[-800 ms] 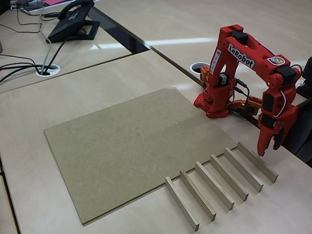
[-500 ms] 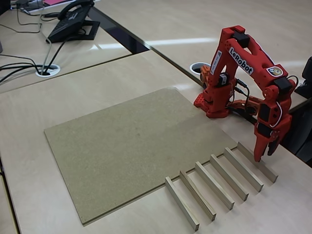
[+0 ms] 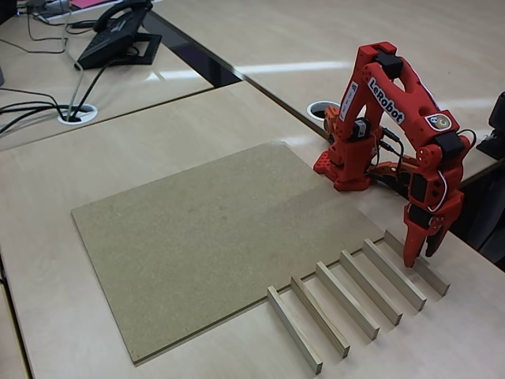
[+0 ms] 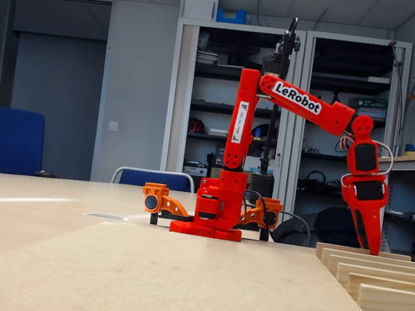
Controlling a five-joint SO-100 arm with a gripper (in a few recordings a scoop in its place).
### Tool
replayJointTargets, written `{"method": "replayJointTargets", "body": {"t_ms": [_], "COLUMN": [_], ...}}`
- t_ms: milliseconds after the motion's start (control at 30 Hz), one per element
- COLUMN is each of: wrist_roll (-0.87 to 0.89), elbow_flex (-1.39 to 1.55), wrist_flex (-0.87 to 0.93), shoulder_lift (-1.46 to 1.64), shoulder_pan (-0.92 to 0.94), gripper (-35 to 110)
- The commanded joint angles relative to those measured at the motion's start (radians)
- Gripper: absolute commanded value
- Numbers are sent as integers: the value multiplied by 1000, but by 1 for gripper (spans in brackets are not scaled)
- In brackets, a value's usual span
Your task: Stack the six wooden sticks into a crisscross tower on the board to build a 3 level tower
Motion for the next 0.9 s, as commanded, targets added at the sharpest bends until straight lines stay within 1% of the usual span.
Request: {"method": "replayJointTargets", "body": {"t_ms": [0,167,333,600,700,867], "wrist_roll": [0,-5,-20,5,29,77], "elbow_flex": [23,44,54,54,-26,-282], "wrist_flex": [-25,-55,-67,-67,12,276], "shoulder_lift": [20,12,6,25,46,72], "shoulder_pan": [3,9,20,21,15,14], "gripper": [20,15,0,0,0,0]}}
